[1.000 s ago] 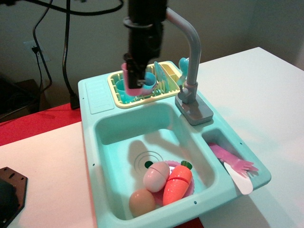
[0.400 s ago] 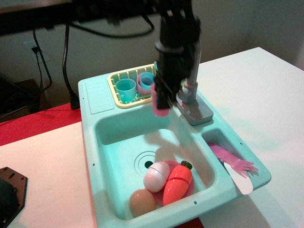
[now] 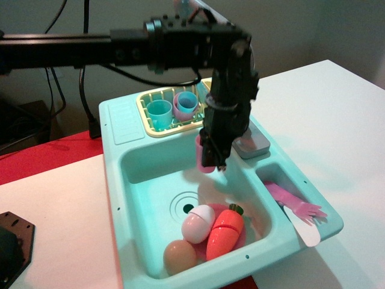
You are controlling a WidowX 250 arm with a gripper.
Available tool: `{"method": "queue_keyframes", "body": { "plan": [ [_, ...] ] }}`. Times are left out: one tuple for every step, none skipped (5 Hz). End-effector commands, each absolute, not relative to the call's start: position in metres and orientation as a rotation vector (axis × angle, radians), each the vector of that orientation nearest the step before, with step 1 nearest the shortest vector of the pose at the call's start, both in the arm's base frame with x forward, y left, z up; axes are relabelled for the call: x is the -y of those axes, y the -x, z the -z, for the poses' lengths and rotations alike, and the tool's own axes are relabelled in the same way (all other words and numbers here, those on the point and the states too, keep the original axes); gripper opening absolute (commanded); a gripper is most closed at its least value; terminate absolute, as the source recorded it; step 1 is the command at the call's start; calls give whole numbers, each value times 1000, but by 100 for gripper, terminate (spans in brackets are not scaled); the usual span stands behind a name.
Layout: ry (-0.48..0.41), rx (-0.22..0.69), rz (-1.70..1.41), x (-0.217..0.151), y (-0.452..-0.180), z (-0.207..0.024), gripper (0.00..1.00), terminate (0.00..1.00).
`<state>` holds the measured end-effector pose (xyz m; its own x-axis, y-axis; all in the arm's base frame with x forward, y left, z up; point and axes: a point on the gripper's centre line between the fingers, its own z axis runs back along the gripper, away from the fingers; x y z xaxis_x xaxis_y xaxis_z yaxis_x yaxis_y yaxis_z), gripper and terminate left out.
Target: Put cup from counter to sink
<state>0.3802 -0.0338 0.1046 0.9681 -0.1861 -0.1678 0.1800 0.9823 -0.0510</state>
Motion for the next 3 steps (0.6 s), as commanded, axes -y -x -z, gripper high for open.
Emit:
{"method": "queue_keyframes", "body": {
  "plan": [
    [4, -137, 189, 31, -371, -107, 0, 0],
    [15, -163, 200, 28, -366, -108, 0, 0],
    [-2, -173, 150, 15, -359, -131, 100, 0]
  ]
}}
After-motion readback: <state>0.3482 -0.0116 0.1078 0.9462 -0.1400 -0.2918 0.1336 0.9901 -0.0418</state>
